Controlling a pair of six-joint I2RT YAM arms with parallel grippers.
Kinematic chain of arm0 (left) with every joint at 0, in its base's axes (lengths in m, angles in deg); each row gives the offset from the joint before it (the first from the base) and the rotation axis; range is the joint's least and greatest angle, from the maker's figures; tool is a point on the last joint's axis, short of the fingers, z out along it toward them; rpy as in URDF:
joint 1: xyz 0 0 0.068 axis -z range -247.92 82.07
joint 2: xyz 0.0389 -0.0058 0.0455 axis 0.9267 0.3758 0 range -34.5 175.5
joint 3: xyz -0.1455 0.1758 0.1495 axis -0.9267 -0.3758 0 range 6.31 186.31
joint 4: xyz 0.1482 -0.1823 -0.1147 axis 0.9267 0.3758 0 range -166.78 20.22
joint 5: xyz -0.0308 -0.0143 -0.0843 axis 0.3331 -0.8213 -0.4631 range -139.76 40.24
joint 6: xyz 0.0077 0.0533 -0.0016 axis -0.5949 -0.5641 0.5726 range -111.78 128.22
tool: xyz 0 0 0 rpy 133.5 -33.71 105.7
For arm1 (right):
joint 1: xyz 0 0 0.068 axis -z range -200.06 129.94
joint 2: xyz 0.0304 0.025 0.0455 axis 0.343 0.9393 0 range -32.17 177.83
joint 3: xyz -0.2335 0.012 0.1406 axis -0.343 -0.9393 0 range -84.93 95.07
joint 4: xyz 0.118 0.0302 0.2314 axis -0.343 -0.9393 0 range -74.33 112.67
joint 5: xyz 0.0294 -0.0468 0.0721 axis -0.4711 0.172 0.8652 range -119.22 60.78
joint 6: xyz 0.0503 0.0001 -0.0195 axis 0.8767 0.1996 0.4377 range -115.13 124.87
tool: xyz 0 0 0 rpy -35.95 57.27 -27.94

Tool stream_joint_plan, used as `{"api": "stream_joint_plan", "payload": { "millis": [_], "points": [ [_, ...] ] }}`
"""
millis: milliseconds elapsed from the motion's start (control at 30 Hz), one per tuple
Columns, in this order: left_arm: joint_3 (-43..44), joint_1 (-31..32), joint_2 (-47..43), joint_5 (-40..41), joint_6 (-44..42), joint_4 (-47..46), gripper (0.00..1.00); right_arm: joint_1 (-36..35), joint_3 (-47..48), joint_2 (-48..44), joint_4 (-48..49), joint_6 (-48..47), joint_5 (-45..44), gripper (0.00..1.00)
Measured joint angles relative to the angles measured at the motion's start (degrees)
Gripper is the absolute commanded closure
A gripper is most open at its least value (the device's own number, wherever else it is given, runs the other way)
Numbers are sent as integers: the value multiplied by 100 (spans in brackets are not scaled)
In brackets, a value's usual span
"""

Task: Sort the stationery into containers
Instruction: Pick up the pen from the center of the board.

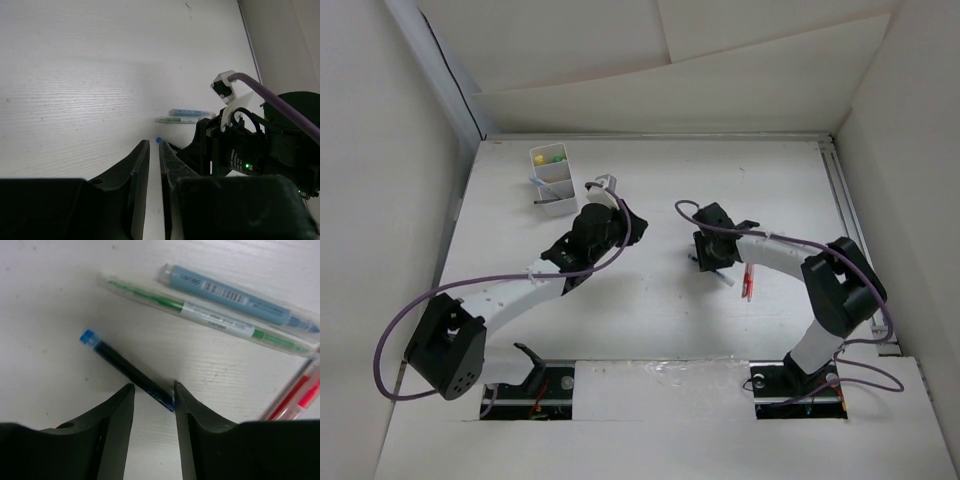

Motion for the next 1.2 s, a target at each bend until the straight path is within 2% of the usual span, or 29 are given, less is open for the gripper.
{"api": "stream_joint_plan", "payload": {
  "millis": [167, 200, 267, 300, 333, 500, 700, 800, 867, 933, 1067, 1200],
  "points": [
    [0, 0, -247, 192, -17, 101, 90, -98, -184, -146, 98, 7, 216, 57],
    [0, 0, -302, 227, -24, 114, 90, -142, -184, -146, 98, 7, 216, 66],
    [0, 0, -380, 306, -42, 136, 90, -227, -186, -146, 96, 31, 225, 71],
    [0, 0, -407, 341, -42, 153, 90, -273, -188, -146, 98, 50, 205, 80],
    [0, 0, -431, 374, -44, 170, 88, -313, -192, -146, 98, 74, 197, 85],
    [0, -2, -461, 387, -46, 199, 87, -494, -205, -146, 133, 175, 0, 100],
    [0, -2, -439, 251, -13, 260, 84, -651, -446, -356, 409, 238, -103, 100],
    [0, -4, -424, 133, 48, 260, 77, -798, -557, -678, 426, 227, -79, 100],
    [0, -15, -400, 35, 79, 260, 68, -866, -573, -970, 459, 197, -17, 100],
    [0, -15, -350, -76, 118, 247, 65, -898, -573, -1316, 577, 151, 83, 100],
    [0, -24, -87, -389, 179, 245, 62, -898, -573, -1829, 861, 87, 251, 100],
    [0, -24, 240, -839, 280, 144, 62, -905, -555, -1862, 1014, 59, 424, 100]
  ]
}}
